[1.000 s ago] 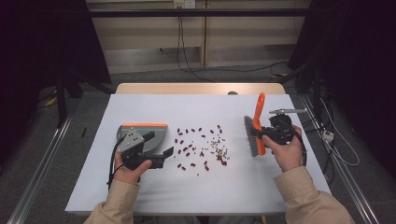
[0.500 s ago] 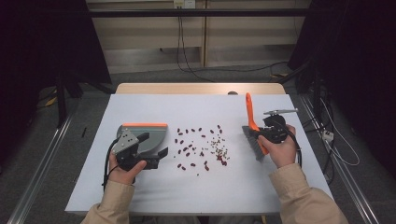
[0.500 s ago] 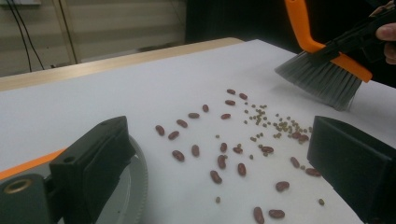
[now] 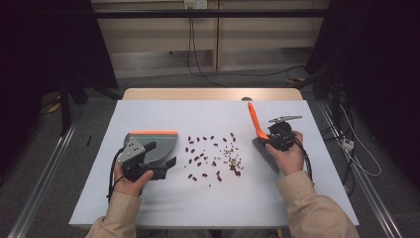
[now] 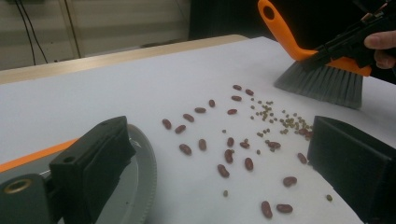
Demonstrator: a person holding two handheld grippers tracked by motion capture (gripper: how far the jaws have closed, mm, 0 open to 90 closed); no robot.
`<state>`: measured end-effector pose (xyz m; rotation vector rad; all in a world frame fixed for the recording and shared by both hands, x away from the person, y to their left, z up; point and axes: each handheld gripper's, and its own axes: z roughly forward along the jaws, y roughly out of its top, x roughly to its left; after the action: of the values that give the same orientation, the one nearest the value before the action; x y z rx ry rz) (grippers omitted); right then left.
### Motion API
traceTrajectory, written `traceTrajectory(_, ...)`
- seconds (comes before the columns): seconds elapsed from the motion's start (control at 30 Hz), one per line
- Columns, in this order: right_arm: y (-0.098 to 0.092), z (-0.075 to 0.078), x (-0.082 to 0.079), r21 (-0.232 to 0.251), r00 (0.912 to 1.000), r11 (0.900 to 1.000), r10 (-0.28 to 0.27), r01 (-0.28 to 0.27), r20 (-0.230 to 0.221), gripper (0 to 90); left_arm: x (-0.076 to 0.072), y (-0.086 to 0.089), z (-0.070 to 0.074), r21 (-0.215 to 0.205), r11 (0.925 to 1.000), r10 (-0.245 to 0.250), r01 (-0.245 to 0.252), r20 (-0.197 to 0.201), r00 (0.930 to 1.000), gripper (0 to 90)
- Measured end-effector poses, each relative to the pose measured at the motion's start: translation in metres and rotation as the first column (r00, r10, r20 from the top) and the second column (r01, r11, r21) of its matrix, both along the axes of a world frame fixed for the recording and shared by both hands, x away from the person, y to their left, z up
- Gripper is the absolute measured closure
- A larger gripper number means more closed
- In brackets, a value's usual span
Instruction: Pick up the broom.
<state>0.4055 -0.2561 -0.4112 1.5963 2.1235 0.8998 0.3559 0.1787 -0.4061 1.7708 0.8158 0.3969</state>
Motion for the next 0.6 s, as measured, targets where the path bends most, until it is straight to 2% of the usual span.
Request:
traceTrajectory(0.1, -0.005, 0.001, -0.003, 0.022, 0.9998, 1.000, 0.007, -0.007, 0.020, 61.9, 0.000, 0.001, -0.001, -0.006, 1.0000, 0.003, -0.003, -0.005, 1.0000, 5.9)
traceTrajectory(0.2, -0.010, 0.003, -0.007, 0.041, 0.9996, 0.999, 0.007, -0.008, 0.029, 53.0, 0.001, 0.000, -0.002, -0.003, 1.0000, 0.001, -0.001, -0.006, 1.0000, 5.9)
traceTrajectory(0.27, -0.013, 0.004, -0.010, 0.027, 0.9994, 1.000, 0.015, -0.016, 0.031, 53.0, 0.000, 0.000, -0.002, -0.003, 1.0000, 0.000, 0.000, -0.007, 1.0000, 5.9)
traceTrajectory(0.37, -0.017, 0.008, -0.016, 0.036, 0.9993, 0.999, 0.025, -0.026, 0.029, 51.9, 0.000, -0.001, -0.002, 0.001, 1.0000, -0.002, 0.002, -0.008, 1.0000, 5.9)
traceTrajectory(0.47, -0.019, 0.011, -0.022, 0.031, 0.9980, 0.999, 0.034, -0.036, 0.053, 51.4, 0.000, -0.001, -0.002, 0.003, 1.0000, -0.005, 0.005, -0.008, 1.0000, 5.9)
traceTrajectory(0.6, -0.018, 0.008, -0.029, -0.010, 0.9986, 1.000, 0.018, -0.018, 0.050, 54.5, -0.002, -0.002, -0.001, 0.002, 1.0000, -0.006, 0.006, -0.013, 0.9999, 5.9)
